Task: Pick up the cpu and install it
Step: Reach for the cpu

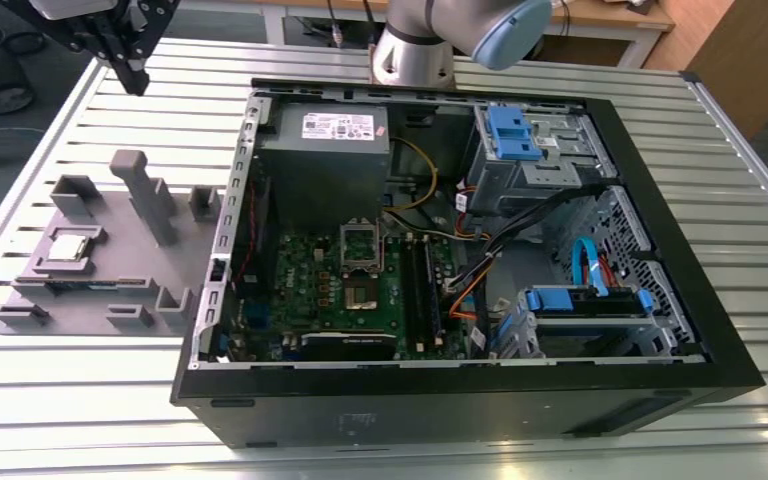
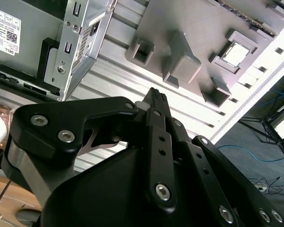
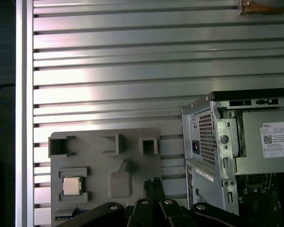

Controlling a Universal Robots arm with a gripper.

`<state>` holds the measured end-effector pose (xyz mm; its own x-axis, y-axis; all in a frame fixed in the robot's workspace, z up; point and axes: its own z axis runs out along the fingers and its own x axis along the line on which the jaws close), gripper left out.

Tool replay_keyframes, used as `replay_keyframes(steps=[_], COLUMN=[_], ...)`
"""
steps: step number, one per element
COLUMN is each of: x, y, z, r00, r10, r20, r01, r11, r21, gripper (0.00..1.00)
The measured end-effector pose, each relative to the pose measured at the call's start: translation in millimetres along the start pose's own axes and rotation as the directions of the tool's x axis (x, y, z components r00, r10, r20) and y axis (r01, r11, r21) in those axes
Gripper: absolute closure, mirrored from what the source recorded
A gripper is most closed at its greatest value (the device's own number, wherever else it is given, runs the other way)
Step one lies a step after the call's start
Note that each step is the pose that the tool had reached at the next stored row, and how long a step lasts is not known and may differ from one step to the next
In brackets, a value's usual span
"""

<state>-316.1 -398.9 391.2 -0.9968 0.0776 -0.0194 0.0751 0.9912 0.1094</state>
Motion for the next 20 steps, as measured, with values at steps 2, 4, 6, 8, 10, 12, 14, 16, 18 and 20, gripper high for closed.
replay_keyframes(steps=[2, 4, 6, 8, 10, 12, 14, 16, 18, 20], x=[0.0, 0.1, 1.8, 5.0, 9.0, 14.1, 19.9, 25.0, 29.3, 33.4], y=[0.0, 0.0, -0.2, -0.4, -0.8, -1.2, -1.7, -2.2, -2.5, -2.9], z=[0.0, 0.0, 0.1, 0.3, 0.7, 1.1, 1.3, 1.7, 2.1, 2.5], r00=[1.0, 1.0, 1.0, 1.0, 1.0, 1.0, 1.0, 1.0, 1.0, 1.0], r10=[0.0, 0.0, 0.0, 0.0, 0.0, 0.0, 0.0, 0.0, 0.0, 0.0], r20=[0.0, 0.0001, 0.0001, 0.0, 0.0001, 0.0001, 0.0, 0.0001, 0.0, 0.0002], r01=[0.0, 0.0, 0.0, 0.0, 0.0, 0.0, 0.0, 0.0, 0.0, 0.0], r11=[1.0, 1.0, 1.0, 1.0, 1.0, 1.0, 1.0, 1.0, 1.0, 1.0], r21=[0.0, 0.0, 0.0, 0.0, 0.0, -0.0001, 0.0001, 0.0, 0.0, -0.0001], gripper=[0.9, 0.9, 0.9, 0.9, 0.9, 0.9, 0.9, 0.9, 0.9, 0.9])
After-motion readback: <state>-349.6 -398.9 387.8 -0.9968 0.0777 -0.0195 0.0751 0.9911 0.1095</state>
